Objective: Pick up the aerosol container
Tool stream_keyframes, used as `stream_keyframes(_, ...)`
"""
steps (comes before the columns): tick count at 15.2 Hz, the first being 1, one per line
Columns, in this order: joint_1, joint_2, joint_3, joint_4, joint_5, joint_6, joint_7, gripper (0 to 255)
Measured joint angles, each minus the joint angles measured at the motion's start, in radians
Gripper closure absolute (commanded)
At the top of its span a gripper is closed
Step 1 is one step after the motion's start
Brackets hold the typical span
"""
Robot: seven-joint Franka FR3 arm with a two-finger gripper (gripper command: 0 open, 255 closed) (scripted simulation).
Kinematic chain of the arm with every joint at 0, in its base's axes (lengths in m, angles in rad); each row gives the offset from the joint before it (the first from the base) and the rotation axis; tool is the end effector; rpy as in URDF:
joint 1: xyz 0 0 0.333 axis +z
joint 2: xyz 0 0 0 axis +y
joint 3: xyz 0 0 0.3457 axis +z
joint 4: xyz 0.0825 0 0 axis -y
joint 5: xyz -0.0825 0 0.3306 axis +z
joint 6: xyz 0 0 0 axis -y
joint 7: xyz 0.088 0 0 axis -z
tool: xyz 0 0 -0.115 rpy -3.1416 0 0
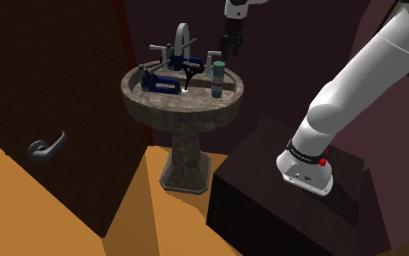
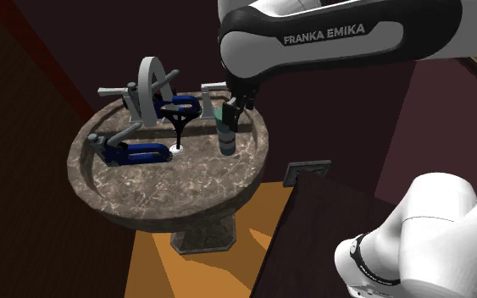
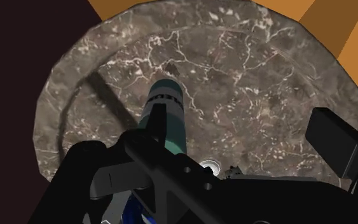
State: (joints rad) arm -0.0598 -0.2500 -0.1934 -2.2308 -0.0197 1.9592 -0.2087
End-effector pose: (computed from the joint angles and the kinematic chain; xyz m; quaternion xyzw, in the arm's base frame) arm 0.4017 -0.1118 0.5132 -0.9997 0.0152 0.0093 0.0173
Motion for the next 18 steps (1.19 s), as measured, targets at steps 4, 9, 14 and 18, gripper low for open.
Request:
stream_keyframes(4, -0.010, 0.146, -0.028, 0.074, 0.002, 0.075, -0.061, 0)
stream_keyframes(9, -0.024, 0.307, -0.045, 0.176, 0.015, 0.137, -0.120, 0)
stream_keyframes(14, -0.025, 0.354, -0.045, 0.158, 0.025, 0.202, -0.128, 0)
stream_keyframes(18, -0.026, 0.369, -0.044, 0.146, 0.029, 0.231, -0.130, 255)
